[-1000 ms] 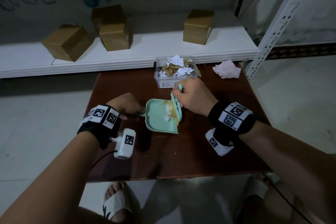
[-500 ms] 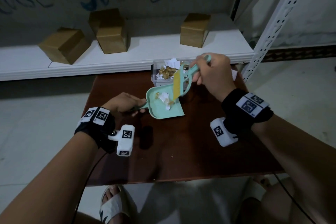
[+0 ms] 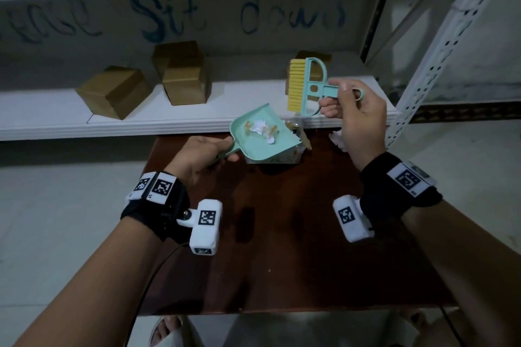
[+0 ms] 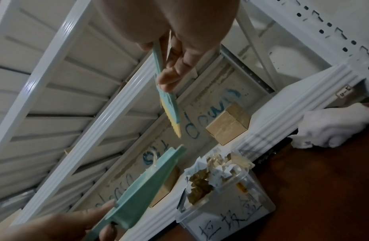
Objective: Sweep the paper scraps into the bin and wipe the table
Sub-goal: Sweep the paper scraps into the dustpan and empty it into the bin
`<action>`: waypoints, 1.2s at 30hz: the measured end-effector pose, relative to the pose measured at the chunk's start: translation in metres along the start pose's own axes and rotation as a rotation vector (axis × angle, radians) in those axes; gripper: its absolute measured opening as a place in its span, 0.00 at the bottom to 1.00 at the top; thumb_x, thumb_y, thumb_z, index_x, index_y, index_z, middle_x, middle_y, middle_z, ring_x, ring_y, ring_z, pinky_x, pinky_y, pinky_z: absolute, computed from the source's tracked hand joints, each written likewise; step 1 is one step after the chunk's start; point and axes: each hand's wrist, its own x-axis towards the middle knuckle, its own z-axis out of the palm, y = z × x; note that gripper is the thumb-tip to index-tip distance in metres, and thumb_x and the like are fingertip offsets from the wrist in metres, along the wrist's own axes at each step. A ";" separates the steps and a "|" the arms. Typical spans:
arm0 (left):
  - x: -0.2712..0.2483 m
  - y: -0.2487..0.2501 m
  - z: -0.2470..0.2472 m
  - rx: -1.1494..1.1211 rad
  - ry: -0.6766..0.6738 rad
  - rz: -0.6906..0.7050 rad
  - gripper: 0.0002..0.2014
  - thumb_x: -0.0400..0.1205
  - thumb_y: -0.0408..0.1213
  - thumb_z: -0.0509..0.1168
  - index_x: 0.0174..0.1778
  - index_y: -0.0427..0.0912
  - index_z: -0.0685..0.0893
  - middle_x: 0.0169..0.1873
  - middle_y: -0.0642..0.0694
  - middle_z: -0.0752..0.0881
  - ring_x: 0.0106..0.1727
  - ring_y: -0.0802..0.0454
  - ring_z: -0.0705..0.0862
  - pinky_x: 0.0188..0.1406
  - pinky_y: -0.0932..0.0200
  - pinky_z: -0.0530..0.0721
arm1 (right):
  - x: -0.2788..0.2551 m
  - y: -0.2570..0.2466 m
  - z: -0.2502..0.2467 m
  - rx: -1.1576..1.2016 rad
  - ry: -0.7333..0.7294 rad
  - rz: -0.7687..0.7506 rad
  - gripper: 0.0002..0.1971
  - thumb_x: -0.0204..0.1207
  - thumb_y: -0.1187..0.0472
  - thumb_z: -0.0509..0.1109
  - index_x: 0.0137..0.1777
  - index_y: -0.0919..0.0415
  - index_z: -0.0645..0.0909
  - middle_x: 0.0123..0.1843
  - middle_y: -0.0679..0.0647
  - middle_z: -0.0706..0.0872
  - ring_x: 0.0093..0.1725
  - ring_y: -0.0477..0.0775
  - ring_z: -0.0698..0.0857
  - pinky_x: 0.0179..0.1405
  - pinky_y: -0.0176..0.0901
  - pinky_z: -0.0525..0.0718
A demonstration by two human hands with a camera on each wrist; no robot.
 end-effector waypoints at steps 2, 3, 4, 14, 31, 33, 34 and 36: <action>-0.002 0.003 0.004 -0.003 0.024 0.010 0.12 0.88 0.40 0.69 0.48 0.34 0.93 0.28 0.45 0.91 0.24 0.56 0.74 0.20 0.68 0.74 | -0.003 -0.002 0.004 0.031 -0.046 0.014 0.15 0.93 0.59 0.60 0.64 0.69 0.85 0.45 0.71 0.91 0.39 0.56 0.89 0.42 0.41 0.90; -0.002 0.003 0.006 -0.004 0.030 0.012 0.13 0.88 0.39 0.68 0.48 0.34 0.92 0.27 0.46 0.91 0.23 0.56 0.74 0.18 0.69 0.73 | -0.004 -0.002 0.006 0.053 -0.075 0.034 0.15 0.93 0.60 0.60 0.64 0.69 0.85 0.45 0.71 0.91 0.39 0.56 0.89 0.42 0.41 0.91; -0.001 0.003 0.008 -0.001 0.035 0.012 0.13 0.88 0.39 0.68 0.47 0.33 0.92 0.27 0.46 0.91 0.23 0.56 0.73 0.18 0.69 0.72 | -0.006 -0.002 0.009 0.079 -0.108 0.063 0.15 0.94 0.60 0.59 0.64 0.69 0.84 0.45 0.72 0.91 0.40 0.56 0.90 0.43 0.41 0.91; 0.008 0.004 0.011 -0.003 0.076 0.021 0.15 0.87 0.39 0.69 0.48 0.28 0.92 0.27 0.45 0.89 0.23 0.55 0.72 0.16 0.68 0.69 | -0.017 0.023 0.035 0.000 -0.291 0.154 0.12 0.91 0.58 0.65 0.62 0.63 0.88 0.44 0.66 0.93 0.42 0.62 0.91 0.54 0.59 0.92; 0.002 0.009 -0.021 0.139 0.174 0.003 0.14 0.85 0.40 0.70 0.46 0.30 0.90 0.36 0.33 0.83 0.19 0.52 0.67 0.16 0.65 0.64 | -0.005 0.015 0.028 -0.011 -0.165 0.093 0.15 0.91 0.59 0.64 0.70 0.66 0.85 0.49 0.65 0.93 0.50 0.68 0.93 0.58 0.53 0.93; 0.002 0.008 -0.022 0.147 0.175 -0.001 0.15 0.85 0.41 0.71 0.46 0.29 0.90 0.36 0.32 0.83 0.20 0.51 0.67 0.17 0.64 0.64 | -0.009 0.015 0.030 0.020 -0.189 0.107 0.15 0.91 0.60 0.65 0.70 0.67 0.85 0.49 0.67 0.93 0.51 0.70 0.92 0.58 0.52 0.93; 0.003 0.008 -0.022 0.153 0.175 -0.005 0.16 0.85 0.41 0.71 0.46 0.28 0.91 0.36 0.32 0.83 0.21 0.51 0.68 0.19 0.63 0.64 | -0.011 0.014 0.032 0.030 -0.212 0.114 0.15 0.91 0.60 0.65 0.70 0.67 0.85 0.49 0.66 0.94 0.51 0.70 0.93 0.58 0.52 0.93; 0.006 0.006 -0.022 0.157 0.177 -0.006 0.20 0.84 0.42 0.71 0.49 0.23 0.90 0.37 0.31 0.84 0.22 0.49 0.69 0.23 0.59 0.64 | -0.017 0.016 0.036 0.031 -0.279 0.127 0.14 0.91 0.59 0.65 0.69 0.65 0.86 0.49 0.64 0.94 0.51 0.68 0.93 0.58 0.53 0.93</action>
